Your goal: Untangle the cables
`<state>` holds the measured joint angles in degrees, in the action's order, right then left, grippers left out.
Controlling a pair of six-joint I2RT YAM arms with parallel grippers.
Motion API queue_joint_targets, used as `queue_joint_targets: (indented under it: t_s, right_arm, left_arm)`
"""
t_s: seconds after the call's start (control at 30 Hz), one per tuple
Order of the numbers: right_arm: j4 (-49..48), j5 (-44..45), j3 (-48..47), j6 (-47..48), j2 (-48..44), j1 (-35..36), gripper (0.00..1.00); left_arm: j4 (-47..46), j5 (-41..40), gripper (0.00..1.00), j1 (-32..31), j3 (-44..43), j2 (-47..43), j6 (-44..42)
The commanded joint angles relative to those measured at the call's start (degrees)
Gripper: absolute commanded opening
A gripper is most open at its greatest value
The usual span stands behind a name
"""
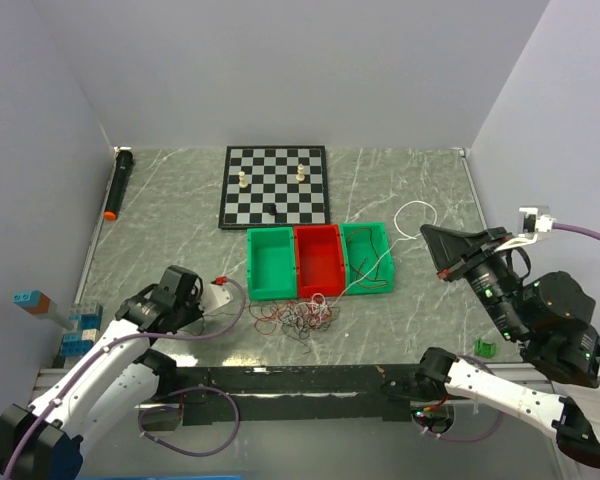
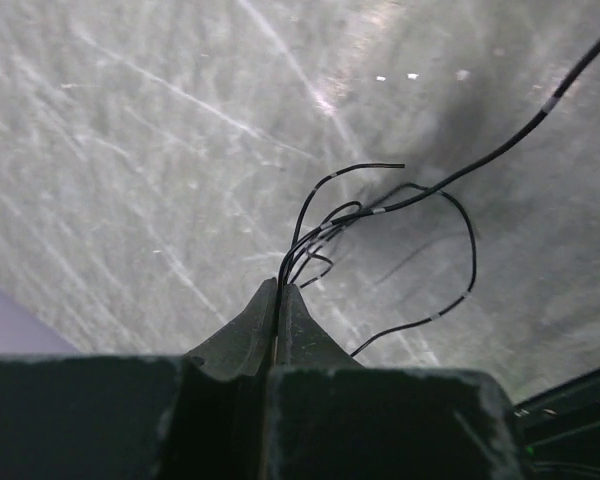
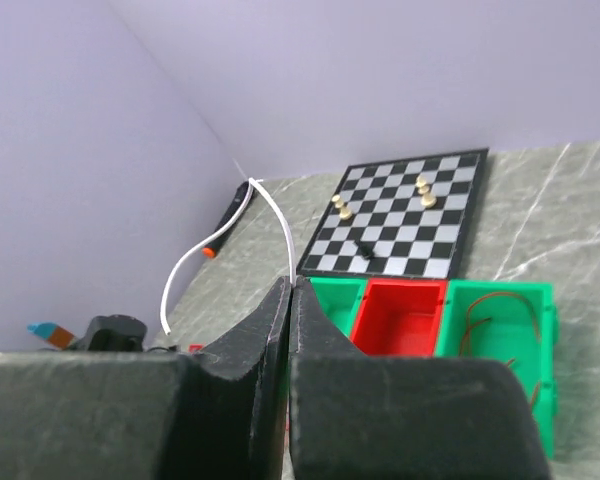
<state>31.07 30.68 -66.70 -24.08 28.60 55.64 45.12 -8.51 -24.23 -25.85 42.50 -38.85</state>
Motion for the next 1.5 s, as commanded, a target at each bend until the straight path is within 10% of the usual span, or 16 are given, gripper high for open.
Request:
queue_joint_targets:
  t_s: [0.0, 0.23, 0.8, 1.03, 1.47]
  right_arm:
    - [-0.8, 2.1, -6.0, 5.5, -0.3, 0.3, 0.00]
    - [-0.8, -1.7, -9.1, 6.0, 0.6, 0.2, 0.00]
    - [-0.1, -22.3, 14.5, -5.5, 13.3, 1.5, 0.00]
    - [-3.8, -21.9, 19.1, -7.7, 21.9, 6.6, 0.00]
    - [-9.4, -21.6, 26.8, -11.8, 32.1, 11.2, 0.00]
  left_arm:
    - [-3.4, -3.5, 0.01, 0.3, -0.7, -0.4, -1.6]
    - [-1.3, -0.8, 0.01, 0.2, -7.4, 0.7, -0.1]
    - [23.1, 22.2, 0.01, 0.2, -67.1, 11.7, 7.6]
    - [9.8, 30.0, 0.01, 0.2, -74.2, 7.7, 12.0]
    - [-18.7, 21.0, 0.01, 0.2, -84.6, 11.0, 27.5]
